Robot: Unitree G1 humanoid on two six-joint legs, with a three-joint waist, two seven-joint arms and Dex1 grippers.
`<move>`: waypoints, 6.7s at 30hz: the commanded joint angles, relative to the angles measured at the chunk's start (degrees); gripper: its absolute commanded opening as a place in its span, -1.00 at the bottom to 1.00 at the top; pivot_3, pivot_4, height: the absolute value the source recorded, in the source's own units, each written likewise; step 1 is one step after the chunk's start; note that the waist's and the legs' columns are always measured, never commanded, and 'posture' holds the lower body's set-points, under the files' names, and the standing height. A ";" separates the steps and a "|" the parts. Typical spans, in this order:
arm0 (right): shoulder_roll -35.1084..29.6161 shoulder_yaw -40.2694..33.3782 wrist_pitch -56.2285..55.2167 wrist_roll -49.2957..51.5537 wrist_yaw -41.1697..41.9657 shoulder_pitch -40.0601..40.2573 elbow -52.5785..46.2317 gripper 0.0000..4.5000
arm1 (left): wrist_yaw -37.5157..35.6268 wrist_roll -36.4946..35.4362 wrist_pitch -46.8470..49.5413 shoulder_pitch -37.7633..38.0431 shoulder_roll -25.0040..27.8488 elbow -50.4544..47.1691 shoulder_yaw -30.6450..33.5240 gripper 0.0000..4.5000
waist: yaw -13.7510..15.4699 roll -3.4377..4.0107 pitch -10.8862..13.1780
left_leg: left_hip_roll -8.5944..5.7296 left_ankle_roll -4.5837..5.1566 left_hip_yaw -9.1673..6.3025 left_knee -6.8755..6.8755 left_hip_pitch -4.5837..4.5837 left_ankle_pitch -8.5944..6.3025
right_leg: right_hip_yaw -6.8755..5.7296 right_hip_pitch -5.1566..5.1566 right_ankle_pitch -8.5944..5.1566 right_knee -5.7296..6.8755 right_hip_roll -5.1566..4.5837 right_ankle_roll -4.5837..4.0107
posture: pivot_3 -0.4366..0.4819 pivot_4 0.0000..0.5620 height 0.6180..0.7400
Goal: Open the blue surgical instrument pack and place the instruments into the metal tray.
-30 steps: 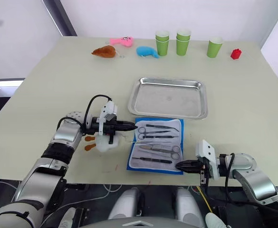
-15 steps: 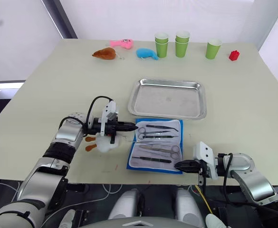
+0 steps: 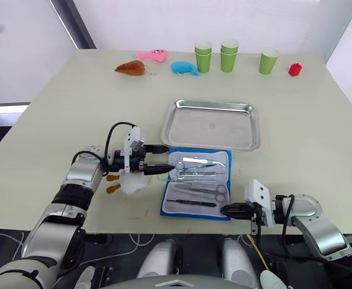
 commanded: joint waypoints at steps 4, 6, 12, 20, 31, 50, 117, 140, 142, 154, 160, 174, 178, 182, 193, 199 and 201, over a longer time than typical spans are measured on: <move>-0.29 -0.80 0.89 1.84 0.79 0.66 -1.09 -1.00 | -0.55 -1.00 0.45 1.27 1.84 -0.69 1.55 0.98 | -0.03 -0.02 0.01 | 0.00 0.00 0.00 -0.02 -0.05 0.00 | 0.01 -0.06 0.00 -0.02 0.00 0.00 | -0.05 -0.47 1.00; -0.78 -1.36 1.67 3.13 1.18 1.00 -2.13 -0.75 | -0.70 -1.27 -0.16 1.13 2.43 -0.36 1.94 1.00 | -0.04 -0.03 0.03 | 0.00 0.00 0.00 -0.04 -0.08 0.00 | 0.01 -0.11 0.00 -0.01 0.01 0.00 | -0.05 -0.47 1.00; -4.20 -5.18 2.91 8.30 3.79 3.93 -7.72 0.50 | -2.59 -4.31 -2.69 2.16 4.16 -2.87 5.09 1.00 | 0.02 -0.13 0.12 | 0.00 0.00 0.00 -0.03 -0.11 0.00 | 0.01 -0.13 0.00 -0.02 0.00 0.00 | -0.05 -0.47 1.00; 0.00 -12.72 -0.96 14.43 1.87 0.70 -8.14 0.95 | -10.86 -8.14 -9.25 3.34 7.22 -6.02 7.46 1.00 | 0.14 -0.46 0.35 | 0.02 0.00 -0.03 -0.04 -0.17 0.00 | -0.04 -0.16 0.00 -0.03 -0.02 0.00 | -0.05 -0.47 1.00; 3.86 -6.44 -10.31 3.55 4.94 -12.20 7.67 0.95 | -14.02 -14.86 -11.40 2.33 12.84 -13.06 3.79 1.00 | 0.15 -0.46 0.46 | 0.02 0.00 -0.03 -0.03 -0.51 0.00 | -0.06 -0.50 0.00 -0.03 -0.03 -0.01 | -0.05 -0.47 1.00; 9.31 -2.67 -18.88 -2.16 6.22 -15.29 20.63 0.95 | -14.02 -31.82 -6.07 5.48 29.00 -31.98 -4.76 1.00 | 0.12 -0.26 0.60 | 0.06 0.00 0.07 -0.02 -0.95 0.01 | 0.00 -0.99 0.02 0.08 -0.04 -0.02 | -0.05 -0.47 1.00; 12.44 2.57 -19.37 -9.17 1.08 -15.97 32.38 1.00 | -10.18 7.12 -26.87 -18.00 -4.47 24.26 -10.40 0.06 | -1.21 -0.55 0.37 | 0.06 0.01 0.02 0.05 0.05 0.01 | 0.04 0.00 0.06 0.07 0.08 -0.06 | -0.05 -0.47 1.00; 12.64 2.86 -19.14 -9.19 0.26 -15.34 31.47 1.00 | -6.80 14.20 -29.62 -17.30 -5.99 26.63 -10.51 0.06 | -1.28 -0.63 0.22 | 0.06 0.00 0.00 0.04 0.11 0.01 | 0.03 0.05 0.05 0.07 0.08 -0.06 | -0.05 -0.47 1.00; 12.70 2.95 -19.09 -9.17 0.27 -15.28 31.41 1.00 | -7.72 13.59 -29.42 -17.03 -6.21 26.34 -10.18 -0.17 | -1.28 -0.63 0.22 | 0.06 0.00 0.00 0.04 0.11 0.01 | 0.03 0.05 0.05 0.07 0.08 -0.06 | -0.05 -0.47 1.00; 13.00 3.02 -19.06 -9.19 0.23 -15.70 31.57 1.00 | -9.01 13.82 -29.58 -16.08 -6.20 25.39 -9.90 -0.96 | -1.39 -0.65 0.21 | 0.06 0.00 0.01 0.01 0.11 0.01 | 0.03 0.04 0.05 0.05 0.08 -0.06 | -0.05 -0.47 1.00; 13.11 3.10 -18.78 -9.22 0.36 -15.59 31.53 1.00 | -8.97 14.28 -29.21 -17.67 -5.51 24.86 -10.03 -0.96 | -1.44 -0.65 0.21 | 0.06 0.01 0.00 0.00 0.11 0.01 | 0.03 0.04 0.05 0.05 0.08 -0.06 | -0.05 -0.47 1.00; 12.34 3.94 -15.88 -10.06 0.63 -14.97 30.85 1.00 | -10.74 16.02 -21.33 -20.32 -2.04 16.14 -10.50 -0.96 | -1.71 -0.66 0.23 | 0.14 0.00 0.00 -0.05 0.10 0.01 | 0.04 0.02 0.05 0.04 0.16 -0.07 | -0.05 -0.47 1.00; 12.34 4.02 -15.62 -9.92 0.71 -14.78 30.57 1.00 | -10.91 15.58 -19.16 -20.03 -1.15 13.33 -10.56 -0.96 | -1.68 -0.67 0.23 | 0.27 0.00 0.02 -0.06 0.08 0.01 | 0.05 -0.02 0.05 0.03 0.27 -0.08 | -0.05 -0.47 1.00; 12.32 4.17 -15.35 -9.90 0.78 -14.64 30.34 1.00 | -11.52 15.05 -17.12 -18.90 0.12 9.79 -10.53 -0.96 | -1.68 -0.67 0.24 | 0.31 0.00 0.03 -0.07 0.07 0.01 | 0.07 -0.06 0.05 0.04 0.31 -0.10 | -0.05 -0.47 1.00; 12.39 4.55 -14.93 -9.96 1.13 -14.67 30.41 1.00 | -12.33 13.49 -13.97 -17.39 3.93 4.74 -9.81 -0.96 | -1.69 -0.66 0.24 | 0.36 0.00 0.06 -0.10 0.07 0.01 | 0.12 -0.12 0.06 0.03 0.36 -0.14 | -0.05 -0.47 1.00; 12.48 4.64 -14.85 -9.95 1.21 -14.78 30.55 1.00 | -12.04 12.67 -12.74 -16.54 6.09 2.73 -9.67 -0.96 | -1.66 -0.66 0.24 | 0.37 0.00 0.07 -0.10 0.07 0.01 | 0.12 -0.12 0.07 0.04 0.36 -0.15 | -0.05 -0.47 1.00; 12.45 4.65 -14.83 -9.95 1.25 -14.78 30.57 1.00 | -12.08 12.28 -12.13 -16.21 6.84 1.80 -9.57 -0.96 | -1.64 -0.66 0.24 | 0.38 0.00 0.07 -0.10 0.07 0.01 | 0.12 -0.12 0.07 0.03 0.36 -0.15 | -0.05 -0.47 1.00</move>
